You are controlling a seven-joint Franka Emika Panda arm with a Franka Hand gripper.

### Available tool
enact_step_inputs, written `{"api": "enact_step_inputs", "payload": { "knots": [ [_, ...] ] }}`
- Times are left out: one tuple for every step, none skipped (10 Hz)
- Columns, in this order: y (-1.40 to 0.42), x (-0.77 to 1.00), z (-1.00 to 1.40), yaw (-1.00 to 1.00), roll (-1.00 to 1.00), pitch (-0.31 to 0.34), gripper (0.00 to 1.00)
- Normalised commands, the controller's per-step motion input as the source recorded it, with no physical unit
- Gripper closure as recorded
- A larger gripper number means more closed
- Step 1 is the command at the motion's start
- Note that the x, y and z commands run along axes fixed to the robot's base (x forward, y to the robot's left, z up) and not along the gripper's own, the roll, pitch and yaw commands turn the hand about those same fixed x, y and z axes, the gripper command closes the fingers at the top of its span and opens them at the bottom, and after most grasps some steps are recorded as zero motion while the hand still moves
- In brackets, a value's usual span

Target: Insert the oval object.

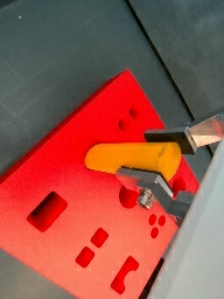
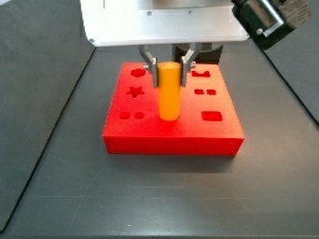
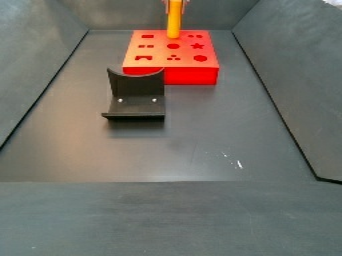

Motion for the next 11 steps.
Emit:
{"api": "enact_step_inputs", "payload": {
  "knots": [
    [0.00,0.01,-0.23,0.19,0.14,0.000,1.00],
    [0.00,0.10,-0.27,0.11,0.14,0.000,1.00],
    [-0.01,0.25,-0.27,0.00,0.22,0.000,1.00],
    [-0.07,0.28,-0.31,0.00,0.28,0.020,1.00],
    [-0.10,0.28,-0.37,0.00,0.32,0.026,1.00],
    [-0.13,0.31,-0.40,0.00,0.33,0.037,1.00],
    [-0.08,0.21,-0.48,0.00,0.27,0.017,1.00],
    [-0.02,0.07,-0.54,0.00,0.19,0.000,1.00],
    [0.00,0.00,-0.59,0.00,0.15,0.000,1.00],
    [0.00,0.00,0.00,0.00,0.01,0.000,1.00],
    [0.00,0.00,0.00,0.00,0.00,0.000,1.00]
  ]
}}
